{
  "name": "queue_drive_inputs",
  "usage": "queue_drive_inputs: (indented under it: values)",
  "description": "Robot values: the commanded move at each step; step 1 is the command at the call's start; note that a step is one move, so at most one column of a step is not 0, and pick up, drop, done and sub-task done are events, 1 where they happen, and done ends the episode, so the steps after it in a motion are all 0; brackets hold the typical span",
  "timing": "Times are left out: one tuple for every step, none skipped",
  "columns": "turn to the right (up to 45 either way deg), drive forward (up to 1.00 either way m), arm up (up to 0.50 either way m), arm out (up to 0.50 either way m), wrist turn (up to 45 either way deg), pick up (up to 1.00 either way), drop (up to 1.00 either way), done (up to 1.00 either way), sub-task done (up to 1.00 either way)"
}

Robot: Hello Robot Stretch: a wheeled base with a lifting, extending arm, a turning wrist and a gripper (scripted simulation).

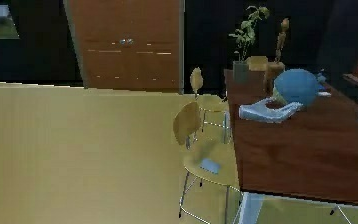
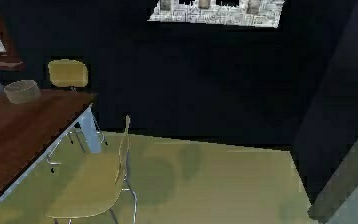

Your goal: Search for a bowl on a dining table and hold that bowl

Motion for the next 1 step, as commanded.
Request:
queue_drive_inputs:
  values:
    - [45.0,0.0,0.0,0.0,0.0,0.0,0.0,0.0,0.0]
